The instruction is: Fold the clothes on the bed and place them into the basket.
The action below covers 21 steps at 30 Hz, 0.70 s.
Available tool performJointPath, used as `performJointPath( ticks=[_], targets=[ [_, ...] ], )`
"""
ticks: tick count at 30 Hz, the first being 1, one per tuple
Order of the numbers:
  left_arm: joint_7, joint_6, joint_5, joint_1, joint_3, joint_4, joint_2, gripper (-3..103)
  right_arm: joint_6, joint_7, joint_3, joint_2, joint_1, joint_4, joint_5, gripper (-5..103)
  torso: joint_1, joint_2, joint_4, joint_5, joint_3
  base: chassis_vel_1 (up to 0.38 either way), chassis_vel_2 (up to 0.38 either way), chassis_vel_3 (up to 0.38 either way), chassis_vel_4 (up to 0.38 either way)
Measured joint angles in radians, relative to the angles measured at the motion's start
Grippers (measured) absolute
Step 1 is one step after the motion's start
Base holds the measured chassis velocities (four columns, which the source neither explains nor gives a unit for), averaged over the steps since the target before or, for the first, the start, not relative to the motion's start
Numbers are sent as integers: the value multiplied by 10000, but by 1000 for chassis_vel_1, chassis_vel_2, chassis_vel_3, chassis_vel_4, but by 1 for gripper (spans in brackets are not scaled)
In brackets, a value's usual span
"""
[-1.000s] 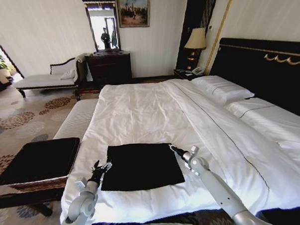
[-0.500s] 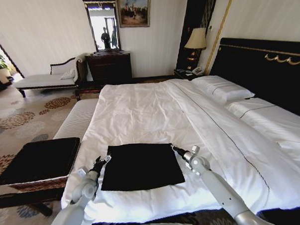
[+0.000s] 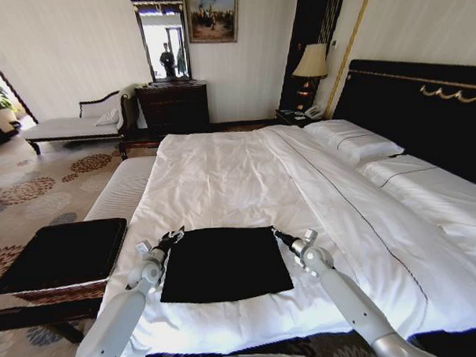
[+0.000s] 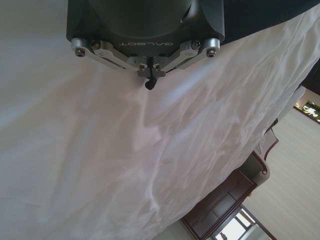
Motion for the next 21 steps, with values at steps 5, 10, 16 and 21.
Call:
performJointPath(
  ticks=[5,10,16,21],
  targets=[
    [33,16,-59,-118,29,256,-120,81,42,53,6,68,15,-57,-18,1,0,-1,-3,-1,0,0,0,0,0],
    [227,-75,24,-110,62,350,-181,64,42,137,0,100,58,-90,-15,1,0,-1,-3,-1,0,0,0,0,0],
    [267,-156,193,60,-23,279,-267,43,55,165,23,143,26,-93,-13,1,-1,0,-3,0,-1,0,0,0,0],
    [267,-206,242,90,-41,290,-299,22,71,180,44,170,-25,-72,-25,1,0,0,-2,-1,0,0,0,0,0]
  ],
)
